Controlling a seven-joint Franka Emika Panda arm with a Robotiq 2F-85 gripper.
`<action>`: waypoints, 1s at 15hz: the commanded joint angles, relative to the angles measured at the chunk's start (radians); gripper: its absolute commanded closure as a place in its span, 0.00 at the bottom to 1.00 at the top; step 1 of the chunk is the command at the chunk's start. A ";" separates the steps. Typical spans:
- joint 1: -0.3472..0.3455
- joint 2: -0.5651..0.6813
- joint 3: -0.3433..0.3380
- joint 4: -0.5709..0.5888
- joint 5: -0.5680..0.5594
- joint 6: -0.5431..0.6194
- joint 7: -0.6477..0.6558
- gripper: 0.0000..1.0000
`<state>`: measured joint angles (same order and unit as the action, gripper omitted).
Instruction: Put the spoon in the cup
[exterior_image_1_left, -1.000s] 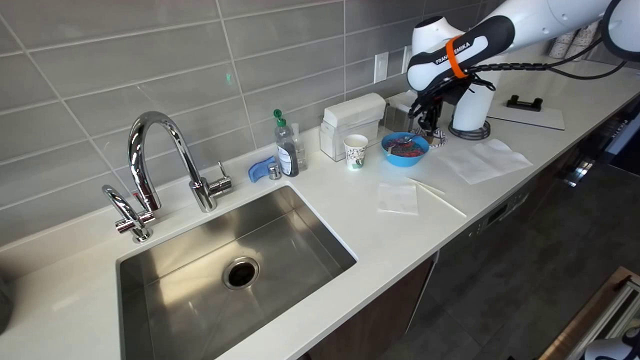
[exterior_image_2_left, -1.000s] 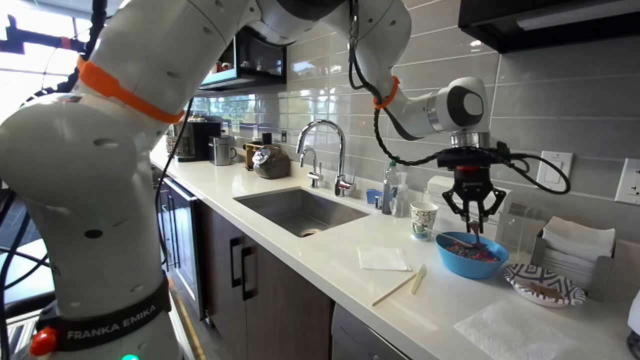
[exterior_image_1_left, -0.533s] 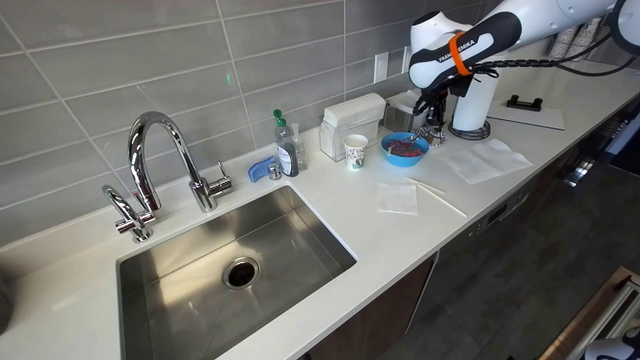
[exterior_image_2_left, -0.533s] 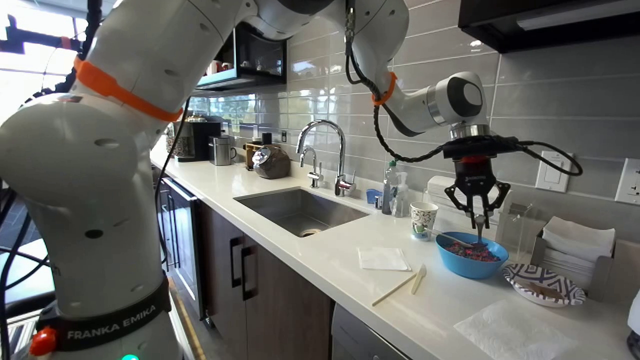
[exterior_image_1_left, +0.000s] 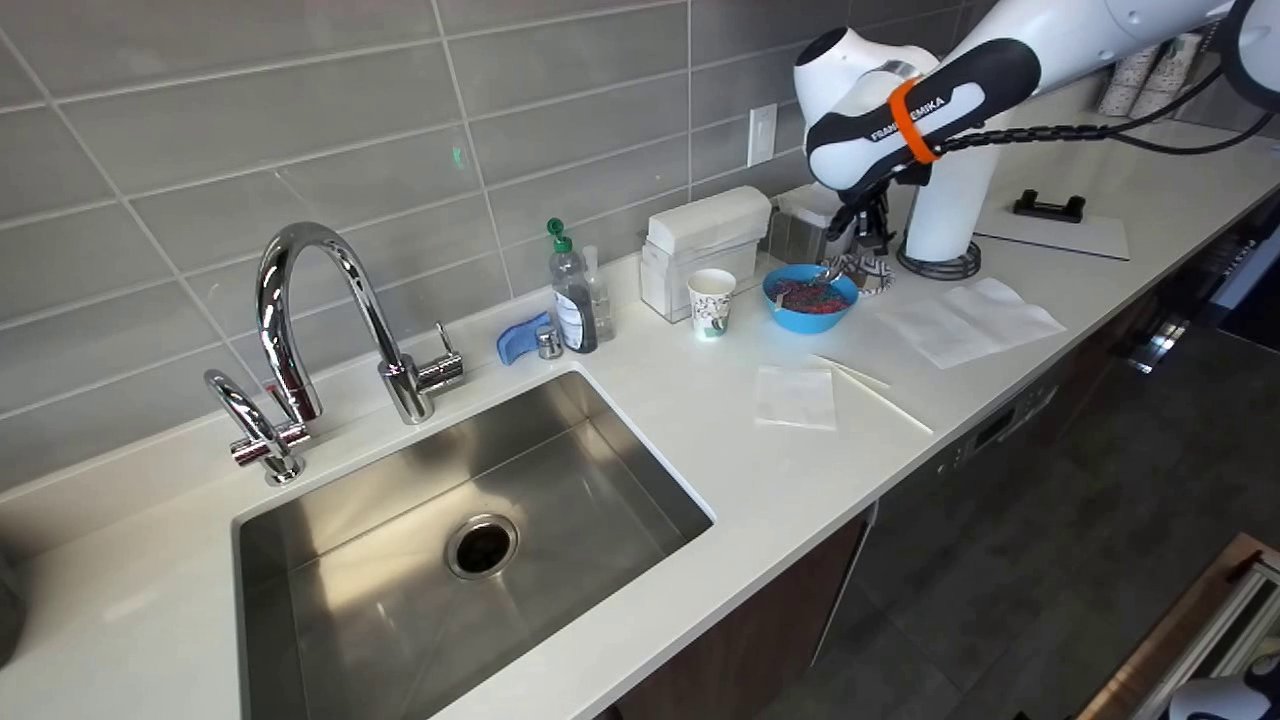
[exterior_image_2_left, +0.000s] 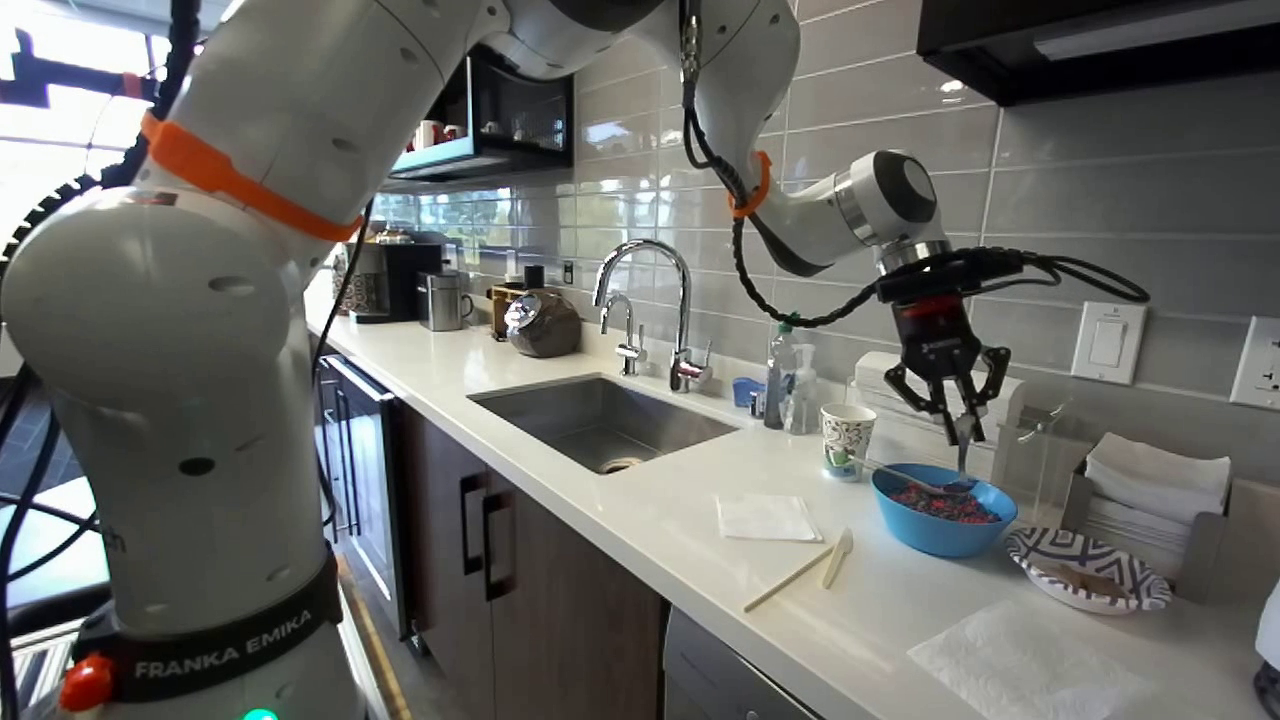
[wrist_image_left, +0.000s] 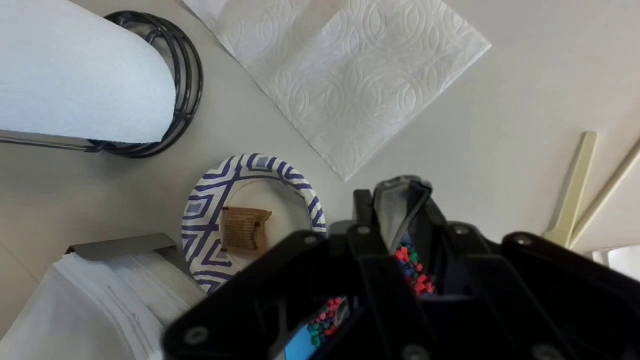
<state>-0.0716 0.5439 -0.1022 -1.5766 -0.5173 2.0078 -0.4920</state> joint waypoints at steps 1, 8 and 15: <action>0.037 -0.007 -0.007 0.002 -0.090 -0.067 0.003 0.94; 0.016 -0.004 0.021 0.004 -0.137 -0.066 -0.012 0.94; -0.140 -0.049 0.064 0.006 0.235 -0.069 -0.185 0.94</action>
<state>-0.1525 0.5223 -0.0620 -1.5660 -0.3974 1.9459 -0.6114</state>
